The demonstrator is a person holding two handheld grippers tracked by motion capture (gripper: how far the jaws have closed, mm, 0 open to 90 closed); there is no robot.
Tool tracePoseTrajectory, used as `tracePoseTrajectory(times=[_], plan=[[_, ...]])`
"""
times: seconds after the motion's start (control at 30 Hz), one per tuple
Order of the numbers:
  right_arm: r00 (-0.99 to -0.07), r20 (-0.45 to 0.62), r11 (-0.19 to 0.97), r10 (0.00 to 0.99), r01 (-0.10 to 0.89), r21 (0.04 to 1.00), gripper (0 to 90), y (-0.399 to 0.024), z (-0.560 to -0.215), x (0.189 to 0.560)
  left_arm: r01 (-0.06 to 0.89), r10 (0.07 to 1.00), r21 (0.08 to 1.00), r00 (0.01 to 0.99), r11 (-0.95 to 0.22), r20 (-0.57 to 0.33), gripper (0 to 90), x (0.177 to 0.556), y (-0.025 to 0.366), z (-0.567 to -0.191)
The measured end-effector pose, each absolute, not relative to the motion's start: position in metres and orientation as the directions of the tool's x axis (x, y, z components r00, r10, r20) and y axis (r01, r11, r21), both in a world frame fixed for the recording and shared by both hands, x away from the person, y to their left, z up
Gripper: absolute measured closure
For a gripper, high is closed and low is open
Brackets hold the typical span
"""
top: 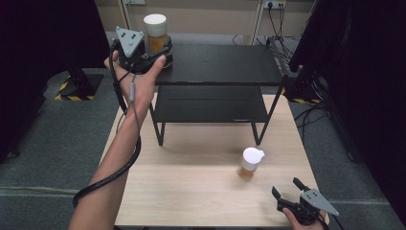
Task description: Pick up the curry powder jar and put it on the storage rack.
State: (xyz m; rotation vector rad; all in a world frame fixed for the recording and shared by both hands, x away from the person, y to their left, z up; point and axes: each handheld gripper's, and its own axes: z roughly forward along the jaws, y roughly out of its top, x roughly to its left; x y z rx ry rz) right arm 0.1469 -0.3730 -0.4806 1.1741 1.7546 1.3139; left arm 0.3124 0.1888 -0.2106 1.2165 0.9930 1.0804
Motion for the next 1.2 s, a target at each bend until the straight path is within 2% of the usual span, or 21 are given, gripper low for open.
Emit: tracePoseTrajectory(times=[0.2, 0.93, 1.2], plan=[[-0.395, 0.018, 0.099, 0.918, 0.275, 0.956, 9.0, -0.374, -0.481, 0.147, -0.14, 0.976, 0.99, 0.219, 0.021, 0.01, 15.7, 0.294, 0.191, -0.229], [-0.394, 0.015, 0.103, 0.919, 0.276, 0.956, 8.9, -0.373, -0.48, 0.147, -0.131, 0.951, 0.99, 0.309, 0.051, -0.008, 15.7, 0.259, 0.198, -0.293], [-0.394, 0.016, 0.102, 0.919, 0.276, 0.956, 8.9, -0.373, -0.48, 0.147, -0.098, 0.937, 0.988, 0.34, 0.121, -0.081, 15.7, 0.243, 0.2, -0.332]])
